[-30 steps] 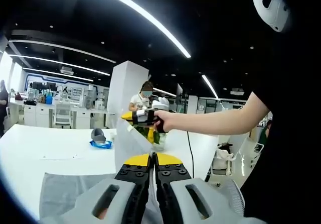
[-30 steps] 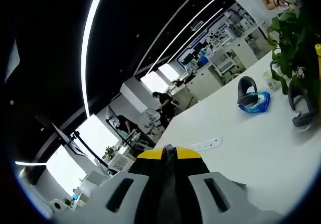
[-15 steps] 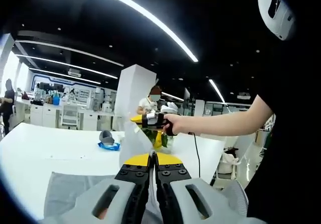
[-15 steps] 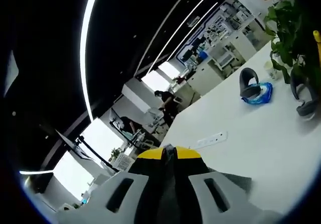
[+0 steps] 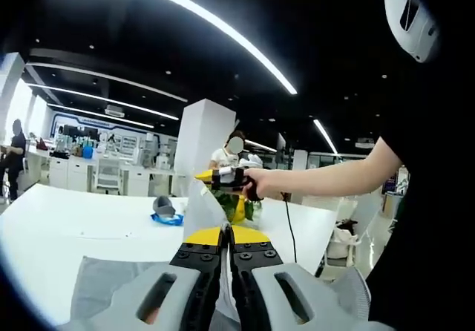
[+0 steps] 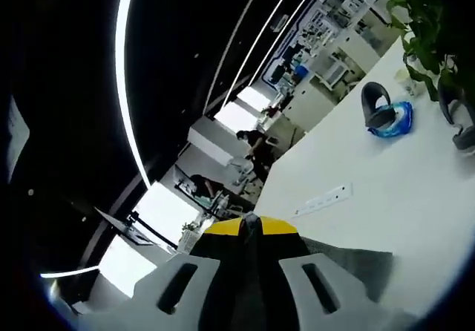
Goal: Fold the towel on the table until its edges align and the towel forms a compact rectangular stack.
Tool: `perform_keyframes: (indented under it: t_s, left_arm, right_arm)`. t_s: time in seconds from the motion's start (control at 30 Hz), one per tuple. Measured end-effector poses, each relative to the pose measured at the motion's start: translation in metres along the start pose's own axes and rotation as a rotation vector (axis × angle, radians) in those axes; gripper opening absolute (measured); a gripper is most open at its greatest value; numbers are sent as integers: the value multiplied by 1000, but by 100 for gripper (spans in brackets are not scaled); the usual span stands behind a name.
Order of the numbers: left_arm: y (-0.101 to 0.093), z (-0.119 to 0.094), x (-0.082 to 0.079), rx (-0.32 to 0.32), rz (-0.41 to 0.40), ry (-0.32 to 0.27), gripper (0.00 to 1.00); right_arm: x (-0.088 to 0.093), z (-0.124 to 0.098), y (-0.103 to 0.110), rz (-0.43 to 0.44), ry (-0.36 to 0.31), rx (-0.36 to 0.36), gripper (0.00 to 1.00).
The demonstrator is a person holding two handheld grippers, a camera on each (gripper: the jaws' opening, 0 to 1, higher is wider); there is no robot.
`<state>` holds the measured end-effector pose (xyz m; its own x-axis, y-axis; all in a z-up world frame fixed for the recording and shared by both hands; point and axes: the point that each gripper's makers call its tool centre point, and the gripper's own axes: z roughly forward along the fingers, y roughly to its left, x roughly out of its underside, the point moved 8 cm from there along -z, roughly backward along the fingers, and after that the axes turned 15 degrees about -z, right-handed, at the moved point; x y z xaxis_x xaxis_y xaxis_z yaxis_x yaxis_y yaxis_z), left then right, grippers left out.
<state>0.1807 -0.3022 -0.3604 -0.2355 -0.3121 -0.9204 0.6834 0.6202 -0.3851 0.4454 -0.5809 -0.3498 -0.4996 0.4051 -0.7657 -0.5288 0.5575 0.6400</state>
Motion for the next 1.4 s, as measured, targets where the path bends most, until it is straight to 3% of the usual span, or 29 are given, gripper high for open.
perform_keyframes:
  t_s: [0.63,1.0,1.4]
  left_arm:
    - [7,-11,-2,-38,-1,-17,3]
    - [12,-18,4,-57,-8,-8,3]
    - [23,-23,4,-90,-22,-17,3]
  right_arm:
    - [3,19,-5,90,-19,-45,4]
    - [10,30,-1,74,11,-44,4]
    - [16,46,-1,115,10,-62,3]
